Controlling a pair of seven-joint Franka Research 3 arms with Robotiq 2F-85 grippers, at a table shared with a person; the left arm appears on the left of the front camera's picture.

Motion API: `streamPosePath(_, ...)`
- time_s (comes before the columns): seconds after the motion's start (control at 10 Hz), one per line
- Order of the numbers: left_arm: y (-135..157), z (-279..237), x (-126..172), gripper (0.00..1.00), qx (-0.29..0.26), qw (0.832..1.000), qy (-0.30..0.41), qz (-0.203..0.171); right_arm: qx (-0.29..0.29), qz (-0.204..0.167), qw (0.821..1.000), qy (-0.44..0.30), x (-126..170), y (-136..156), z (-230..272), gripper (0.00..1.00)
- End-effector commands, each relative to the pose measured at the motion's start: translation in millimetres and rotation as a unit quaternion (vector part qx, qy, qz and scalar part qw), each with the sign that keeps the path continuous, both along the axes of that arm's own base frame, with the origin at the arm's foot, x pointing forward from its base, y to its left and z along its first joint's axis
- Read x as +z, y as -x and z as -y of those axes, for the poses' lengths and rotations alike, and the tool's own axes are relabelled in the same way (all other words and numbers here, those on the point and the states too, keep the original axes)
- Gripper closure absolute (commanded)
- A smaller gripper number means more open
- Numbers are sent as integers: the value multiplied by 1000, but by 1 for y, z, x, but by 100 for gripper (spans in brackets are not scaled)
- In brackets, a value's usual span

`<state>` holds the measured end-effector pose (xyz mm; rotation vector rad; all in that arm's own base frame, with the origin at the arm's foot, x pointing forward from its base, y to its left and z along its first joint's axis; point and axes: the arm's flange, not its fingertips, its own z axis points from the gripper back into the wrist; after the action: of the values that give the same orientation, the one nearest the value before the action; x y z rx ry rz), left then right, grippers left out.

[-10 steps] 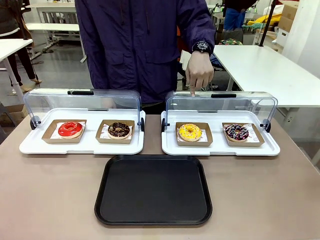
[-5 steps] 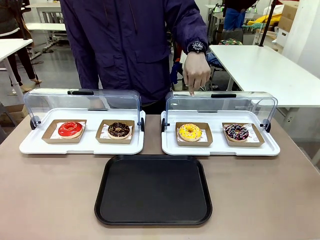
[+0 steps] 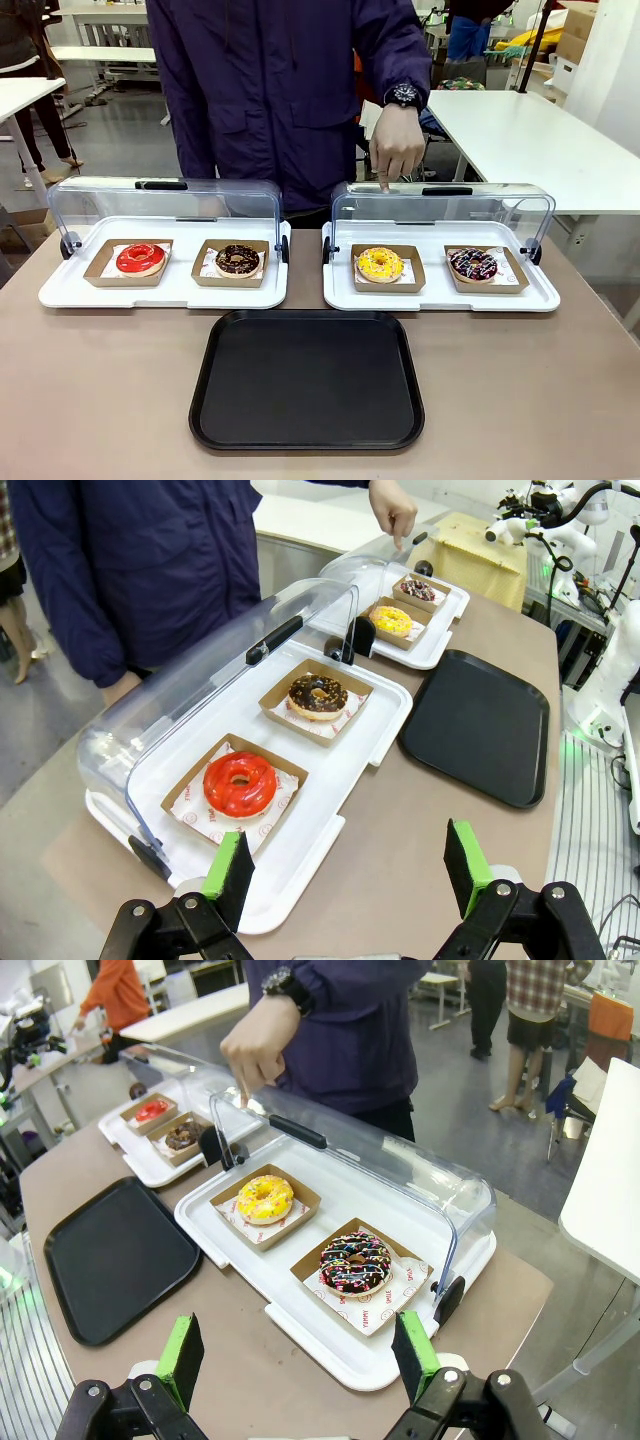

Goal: Move the third donut from the left to the tray.
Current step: Pick up the Paper togo box containing the Donut indicated by the person and place it on the Handle tray.

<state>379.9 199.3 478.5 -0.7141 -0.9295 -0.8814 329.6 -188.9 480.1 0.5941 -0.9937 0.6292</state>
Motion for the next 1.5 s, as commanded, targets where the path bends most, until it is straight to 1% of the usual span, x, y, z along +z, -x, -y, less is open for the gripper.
streamPosePath(0.0, -1, -1, 2, 0, -5, 1000, 3, 5, -5, -6, 1000, 26, 16, -21, 3, 0)
streamPosePath(0.2, -1, -1, 2, 0, -5, 1000, 3, 5, 42, -15, 996, 78, 52, -73, -2, 0)
streamPosePath(0.4, -1, -1, 2, 0, -5, 1000, 3, 5, 97, -10, 988, 120, 85, -115, -27, 0)
streamPosePath(0.5, -1, -1, 2, 0, -5, 1000, 3, 5, 131, -6, 981, 145, 99, -135, -56, 0)
streamPosePath(0.6, -1, -1, 2, 0, -5, 1000, 3, 5, 171, -5, 968, 184, 108, -152, -90, 0)
streamPosePath(0.8, -1, -1, 2, 0, -5, 1000, 3, 5, 238, -7, 941, 239, 115, -176, -168, 0)
streamPosePath(0.9, -1, -1, 2, 0, -5, 1000, 3, 5, 257, -7, 929, 265, 114, -179, -203, 0)
streamPosePath(1.0, -1, -1, 2, 0, -5, 1000, 3, 5, 265, -12, 918, 295, 103, -180, -229, 0)
streamPosePath(1.2, -1, -1, 2, 0, -5, 1000, 3, 5, 269, -21, 903, 335, 86, -166, -274, 0)
streamPosePath(1.3, -1, -1, 2, 0, -5, 1000, 3, 5, 264, -22, 899, 348, 77, -159, -287, 0)
streamPosePath(1.4, -1, -1, 2, 0, -5, 1000, 3, 5, 264, -3, 908, 326, 76, -148, -281, 0)
